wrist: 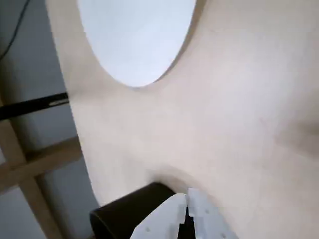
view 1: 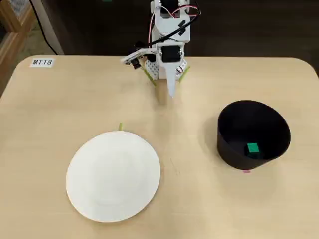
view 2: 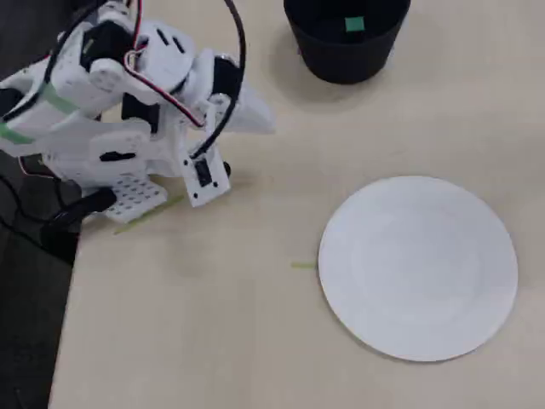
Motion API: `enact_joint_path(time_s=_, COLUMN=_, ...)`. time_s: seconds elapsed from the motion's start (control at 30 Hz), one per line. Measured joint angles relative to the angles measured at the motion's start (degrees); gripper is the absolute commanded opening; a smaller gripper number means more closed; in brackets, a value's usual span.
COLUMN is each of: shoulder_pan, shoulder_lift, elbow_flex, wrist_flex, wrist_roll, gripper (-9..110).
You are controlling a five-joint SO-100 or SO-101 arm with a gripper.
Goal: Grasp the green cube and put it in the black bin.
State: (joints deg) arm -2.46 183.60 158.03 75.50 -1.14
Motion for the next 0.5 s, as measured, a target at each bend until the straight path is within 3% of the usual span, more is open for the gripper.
enact_joint_path(time_s=0.5, shoulder_pan=-0.88, shoulder_lift=0.00, elbow_flex=7.21, wrist_flex=0.00, wrist_roll=-0.53, gripper=0)
